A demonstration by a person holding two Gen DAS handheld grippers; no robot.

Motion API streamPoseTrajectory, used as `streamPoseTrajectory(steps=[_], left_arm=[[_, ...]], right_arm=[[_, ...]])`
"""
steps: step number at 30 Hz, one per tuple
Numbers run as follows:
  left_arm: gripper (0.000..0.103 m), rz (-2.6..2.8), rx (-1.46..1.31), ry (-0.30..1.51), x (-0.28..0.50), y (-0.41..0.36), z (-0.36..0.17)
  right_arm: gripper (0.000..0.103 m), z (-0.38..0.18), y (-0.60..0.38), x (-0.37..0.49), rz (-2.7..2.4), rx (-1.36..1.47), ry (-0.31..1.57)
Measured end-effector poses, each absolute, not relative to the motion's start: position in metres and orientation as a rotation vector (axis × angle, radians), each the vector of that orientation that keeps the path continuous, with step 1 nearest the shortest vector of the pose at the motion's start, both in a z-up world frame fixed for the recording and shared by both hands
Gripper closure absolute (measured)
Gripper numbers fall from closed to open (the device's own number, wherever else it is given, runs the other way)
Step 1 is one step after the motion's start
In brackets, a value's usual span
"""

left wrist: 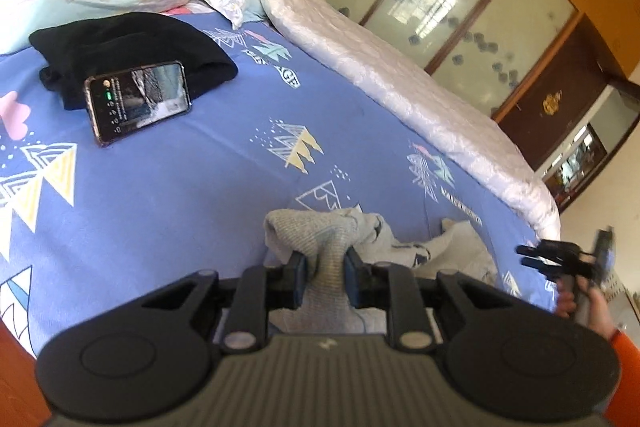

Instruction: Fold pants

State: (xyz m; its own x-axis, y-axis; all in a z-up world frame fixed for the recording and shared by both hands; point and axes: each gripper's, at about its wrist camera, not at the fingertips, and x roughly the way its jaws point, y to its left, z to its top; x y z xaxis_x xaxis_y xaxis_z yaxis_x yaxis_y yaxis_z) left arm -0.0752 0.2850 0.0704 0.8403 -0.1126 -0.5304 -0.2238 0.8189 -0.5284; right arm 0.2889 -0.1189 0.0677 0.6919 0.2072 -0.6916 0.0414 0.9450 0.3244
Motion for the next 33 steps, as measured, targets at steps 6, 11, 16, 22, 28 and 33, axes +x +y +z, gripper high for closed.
streamPoseTrajectory(steps=[6,11,16,22,28,33], left_arm=[[0.084,0.132,-0.659,0.562,-0.076,0.31,0.07],[0.084,0.136,-0.674,0.581,-0.069,0.316,0.067],[0.084,0.144,-0.667,0.583,-0.065,0.317,0.069],[0.084,0.17,-0.643,0.585,-0.062,0.308,0.078],[0.084,0.151,-0.609,0.558,-0.058,0.3,0.093],[0.084,0.109,-0.592,0.553,-0.052,0.284,0.099]], right_arm=[[0.068,0.038,-0.112,0.356,-0.012,0.244,0.876],[0.068,0.018,-0.138,0.349,-0.014,0.285,0.92],[0.052,-0.004,-0.135,0.328,0.05,0.242,0.975],[0.096,0.018,-0.104,0.306,0.053,-0.016,0.857],[0.096,0.086,-0.219,0.259,-0.268,-0.022,0.666],[0.096,0.127,-0.327,0.164,-0.501,0.001,0.609]])
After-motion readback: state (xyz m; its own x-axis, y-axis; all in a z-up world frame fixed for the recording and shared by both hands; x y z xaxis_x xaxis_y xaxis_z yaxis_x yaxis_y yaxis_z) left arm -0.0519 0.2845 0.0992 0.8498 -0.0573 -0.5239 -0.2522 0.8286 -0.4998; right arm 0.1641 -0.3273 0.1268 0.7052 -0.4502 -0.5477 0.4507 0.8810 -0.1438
